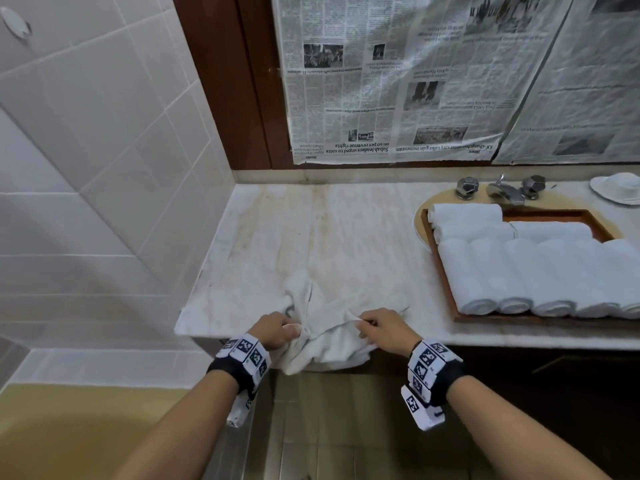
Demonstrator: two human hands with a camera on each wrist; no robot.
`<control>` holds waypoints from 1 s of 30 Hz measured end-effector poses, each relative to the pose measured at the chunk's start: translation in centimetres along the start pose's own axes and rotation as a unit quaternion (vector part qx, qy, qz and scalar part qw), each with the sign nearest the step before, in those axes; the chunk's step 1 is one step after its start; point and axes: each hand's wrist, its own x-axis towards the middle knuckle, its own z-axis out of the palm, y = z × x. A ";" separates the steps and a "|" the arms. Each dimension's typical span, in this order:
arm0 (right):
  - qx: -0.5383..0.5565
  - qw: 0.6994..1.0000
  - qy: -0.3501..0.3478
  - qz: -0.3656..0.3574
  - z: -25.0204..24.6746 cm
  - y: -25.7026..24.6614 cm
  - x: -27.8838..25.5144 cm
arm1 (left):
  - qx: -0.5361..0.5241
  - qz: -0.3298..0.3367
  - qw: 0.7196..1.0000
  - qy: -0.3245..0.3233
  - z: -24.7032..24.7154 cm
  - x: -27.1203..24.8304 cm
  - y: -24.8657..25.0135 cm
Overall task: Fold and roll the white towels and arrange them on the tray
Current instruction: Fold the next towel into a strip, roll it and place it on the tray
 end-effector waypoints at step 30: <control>-0.002 0.962 0.262 -0.081 -17.5 -4.4 -7.5 | -0.035 0.204 0.925 0.318 -16.8 -10.3 0.4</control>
